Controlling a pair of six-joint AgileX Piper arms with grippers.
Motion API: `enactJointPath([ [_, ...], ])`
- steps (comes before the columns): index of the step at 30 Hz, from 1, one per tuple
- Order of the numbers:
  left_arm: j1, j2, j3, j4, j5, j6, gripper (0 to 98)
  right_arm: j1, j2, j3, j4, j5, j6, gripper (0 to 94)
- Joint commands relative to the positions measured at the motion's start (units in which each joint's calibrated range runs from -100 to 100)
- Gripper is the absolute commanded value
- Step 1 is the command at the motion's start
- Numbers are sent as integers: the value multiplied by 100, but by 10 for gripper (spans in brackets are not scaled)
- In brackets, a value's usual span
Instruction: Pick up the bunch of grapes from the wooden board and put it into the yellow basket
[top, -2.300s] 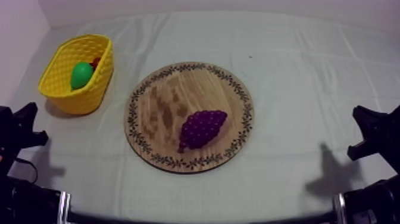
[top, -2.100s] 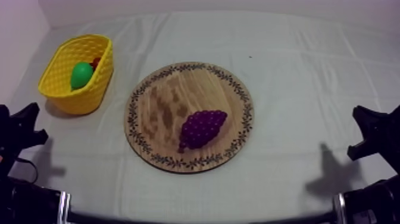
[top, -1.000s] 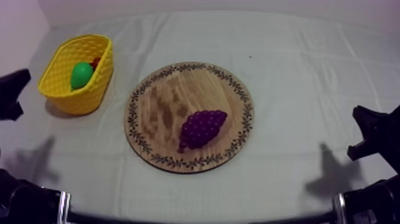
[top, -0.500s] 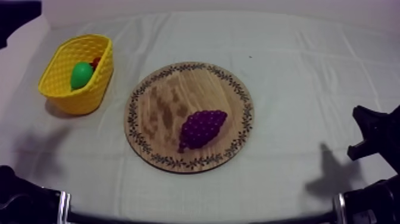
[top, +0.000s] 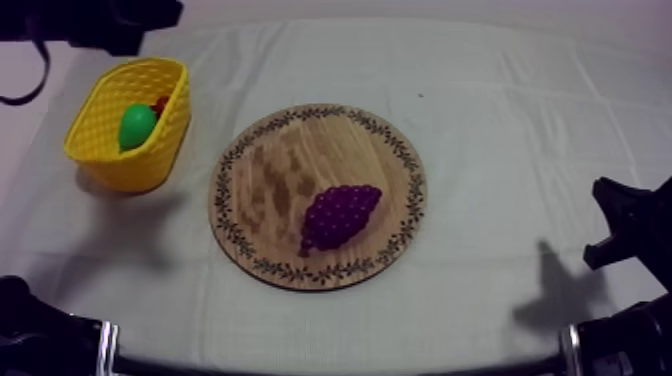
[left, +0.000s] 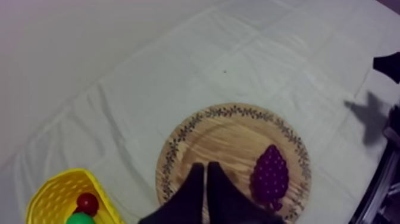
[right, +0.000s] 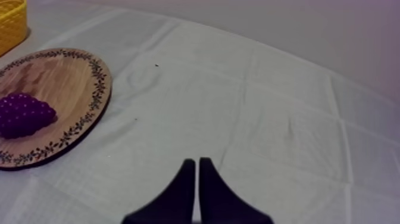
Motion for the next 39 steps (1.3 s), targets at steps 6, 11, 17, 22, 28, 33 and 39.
enactJointPath([
  [6,267,941,-211,-286,81,95,0,-2,-1,-3,1,-3,0,4],
  [11,569,1493,-251,-533,182,277,0,-2,-1,-3,1,-3,0,4],
  [17,883,2076,-306,-654,235,532,0,-2,-1,-3,1,-3,0,4],
  [22,977,2478,-437,-549,241,578,0,-2,-1,-3,1,-3,0,4],
  [28,1075,2776,-543,-445,285,545,0,-2,-1,-3,1,-3,0,4],
  [33,1183,2935,-573,-410,345,515,63,-2,-1,-3,1,-3,0,4],
  [39,1191,3098,-592,-344,433,640,470,-2,-1,-3,1,-3,0,4],
])
